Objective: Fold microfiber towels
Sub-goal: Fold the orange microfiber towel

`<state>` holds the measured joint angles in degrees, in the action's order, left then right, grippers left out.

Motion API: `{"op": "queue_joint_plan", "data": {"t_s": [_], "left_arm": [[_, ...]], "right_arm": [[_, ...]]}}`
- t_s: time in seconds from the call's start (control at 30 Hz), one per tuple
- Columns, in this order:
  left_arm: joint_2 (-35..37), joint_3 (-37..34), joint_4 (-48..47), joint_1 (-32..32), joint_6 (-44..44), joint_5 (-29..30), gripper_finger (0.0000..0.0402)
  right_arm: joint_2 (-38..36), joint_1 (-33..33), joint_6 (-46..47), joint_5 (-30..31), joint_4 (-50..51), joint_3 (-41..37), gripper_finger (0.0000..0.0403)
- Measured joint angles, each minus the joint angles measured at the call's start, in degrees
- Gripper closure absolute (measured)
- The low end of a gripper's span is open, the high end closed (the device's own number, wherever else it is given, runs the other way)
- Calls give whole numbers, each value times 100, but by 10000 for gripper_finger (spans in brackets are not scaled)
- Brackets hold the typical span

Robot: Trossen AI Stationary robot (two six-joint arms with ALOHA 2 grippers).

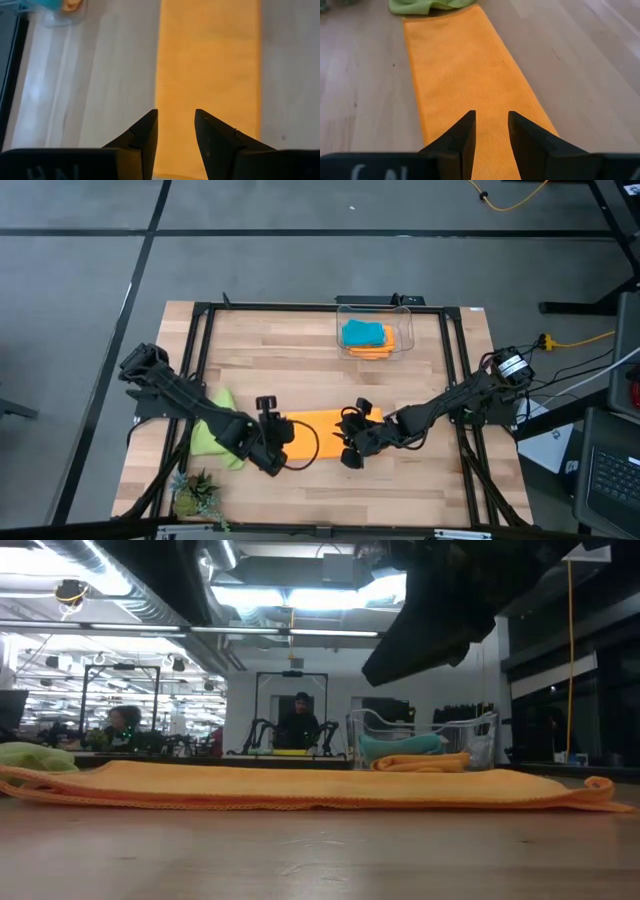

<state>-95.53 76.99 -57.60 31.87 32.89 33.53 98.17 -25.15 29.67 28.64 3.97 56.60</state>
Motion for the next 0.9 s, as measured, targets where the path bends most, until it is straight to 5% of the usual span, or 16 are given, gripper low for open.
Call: {"op": "queue_joint_plan", "data": {"t_s": [0.2,0.4,0.67,0.9], "left_arm": [[0,0,101,292,-2,156,279],[0,0,136,346,2,243,279],[0,-2,151,342,0,244,279],[0,-2,152,342,-40,327,279]], "right_arm": [[208,70,992,392,-784,7,286],[1177,58,1372,1060,-1641,-4,286],[1866,-79,2478,1967,-1885,-4,286],[2322,-441,2850,3270,-2418,0,286]]}}
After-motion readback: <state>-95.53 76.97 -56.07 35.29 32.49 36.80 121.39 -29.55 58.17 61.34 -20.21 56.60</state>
